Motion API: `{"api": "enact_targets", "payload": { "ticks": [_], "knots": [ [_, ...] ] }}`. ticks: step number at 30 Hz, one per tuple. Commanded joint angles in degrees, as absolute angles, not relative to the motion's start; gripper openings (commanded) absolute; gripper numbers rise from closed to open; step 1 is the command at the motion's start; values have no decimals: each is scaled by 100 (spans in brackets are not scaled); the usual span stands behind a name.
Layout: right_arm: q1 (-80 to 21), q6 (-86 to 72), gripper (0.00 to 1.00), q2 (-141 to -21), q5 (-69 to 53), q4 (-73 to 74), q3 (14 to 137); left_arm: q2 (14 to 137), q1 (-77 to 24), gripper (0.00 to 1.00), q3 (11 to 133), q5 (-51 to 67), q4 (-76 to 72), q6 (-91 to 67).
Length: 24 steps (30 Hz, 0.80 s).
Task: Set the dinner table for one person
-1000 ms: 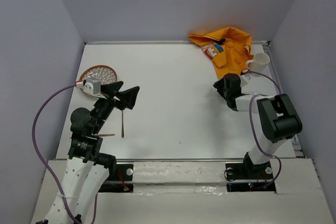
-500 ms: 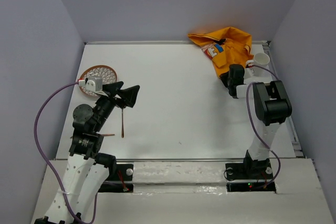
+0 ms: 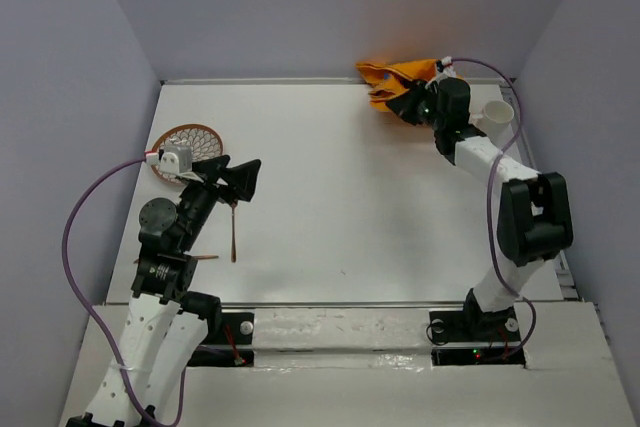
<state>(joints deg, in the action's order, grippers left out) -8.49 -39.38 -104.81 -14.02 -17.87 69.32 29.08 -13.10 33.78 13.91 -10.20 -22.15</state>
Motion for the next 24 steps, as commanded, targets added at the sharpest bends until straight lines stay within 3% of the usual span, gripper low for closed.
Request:
{"api": "enact_targets", "payload": {
  "ticks": [1,9,15,18,24],
  "knots": [
    [-2081,-2287,0,-8923,-3209,-626,6797,2804,-1274,94,3665,906,-1055,-2241],
    [-1574,-3058,0,-6466,-1206,351,3274,2908,-1274,86,3472,782,-888,-3066],
    [-1187,-3068,0,-4670,191,1194,2935,3365,-1467,79,2945,599,-949,-3638],
    [-1134,-2927,0,-4562,422,1266,2971,3672,-1792,78,2725,177,-932,-3761],
    [-1134,-3023,0,-4816,115,1195,2839,4587,-3549,75,2715,-1631,-572,-3964]
  ]
}}
